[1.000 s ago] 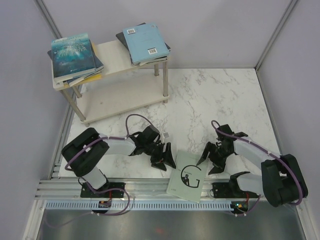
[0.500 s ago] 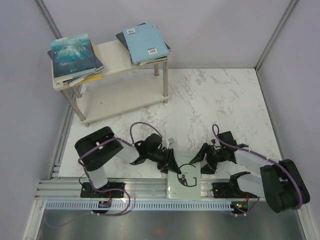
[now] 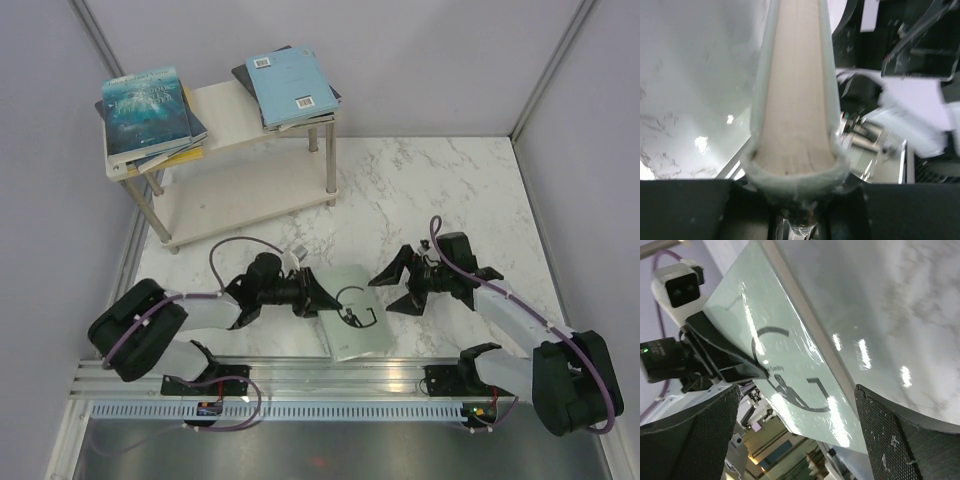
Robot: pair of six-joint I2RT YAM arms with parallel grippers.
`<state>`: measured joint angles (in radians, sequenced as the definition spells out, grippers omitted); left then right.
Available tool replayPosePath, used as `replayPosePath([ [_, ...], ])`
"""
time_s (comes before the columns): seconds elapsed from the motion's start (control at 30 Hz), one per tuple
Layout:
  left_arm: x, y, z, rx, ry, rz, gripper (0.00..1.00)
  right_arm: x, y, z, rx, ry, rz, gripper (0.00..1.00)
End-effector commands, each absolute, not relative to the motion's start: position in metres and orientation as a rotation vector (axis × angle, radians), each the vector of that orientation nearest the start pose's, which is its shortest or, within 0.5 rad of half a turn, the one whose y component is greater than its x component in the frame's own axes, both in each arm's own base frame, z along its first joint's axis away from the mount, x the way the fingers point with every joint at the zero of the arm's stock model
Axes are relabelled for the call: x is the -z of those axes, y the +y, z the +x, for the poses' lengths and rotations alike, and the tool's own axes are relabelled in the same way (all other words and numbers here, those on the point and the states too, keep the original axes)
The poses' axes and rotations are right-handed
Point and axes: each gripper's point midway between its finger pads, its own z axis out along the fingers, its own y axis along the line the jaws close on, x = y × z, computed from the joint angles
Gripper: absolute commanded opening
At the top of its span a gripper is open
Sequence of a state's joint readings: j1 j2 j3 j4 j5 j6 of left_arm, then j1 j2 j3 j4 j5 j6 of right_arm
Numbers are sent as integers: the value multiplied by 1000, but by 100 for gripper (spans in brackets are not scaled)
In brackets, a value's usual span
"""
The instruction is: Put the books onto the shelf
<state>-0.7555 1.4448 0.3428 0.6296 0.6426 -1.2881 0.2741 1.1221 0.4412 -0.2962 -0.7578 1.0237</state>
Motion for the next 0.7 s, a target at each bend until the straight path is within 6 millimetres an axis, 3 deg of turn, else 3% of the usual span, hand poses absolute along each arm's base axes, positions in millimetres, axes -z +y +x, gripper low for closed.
replayPosePath([
  [0.0, -165, -307, 181, 1864, 2234, -241, 2, -150, 213, 211, -1486, 2509, 549, 98],
  [0.1, -219, -285, 215, 1884, 2059, -251, 2, -161, 220, 218, -1504, 2504, 506, 98],
  [0.3, -272, -275, 236, 1941, 1943, -206, 2, -171, 231, 238, -1481, 2492, 468, 98],
  [0.37, -282, -274, 238, 1963, 1913, -209, 2, -173, 235, 244, -1483, 2492, 468, 98],
  [0.53, -291, -269, 243, 2010, 1831, -267, 2, -203, 247, 257, -1572, 2418, 449, 98],
  [0.67, -292, -267, 249, 2053, 1754, -304, 2, -234, 257, 260, -1718, 2323, 486, 78],
])
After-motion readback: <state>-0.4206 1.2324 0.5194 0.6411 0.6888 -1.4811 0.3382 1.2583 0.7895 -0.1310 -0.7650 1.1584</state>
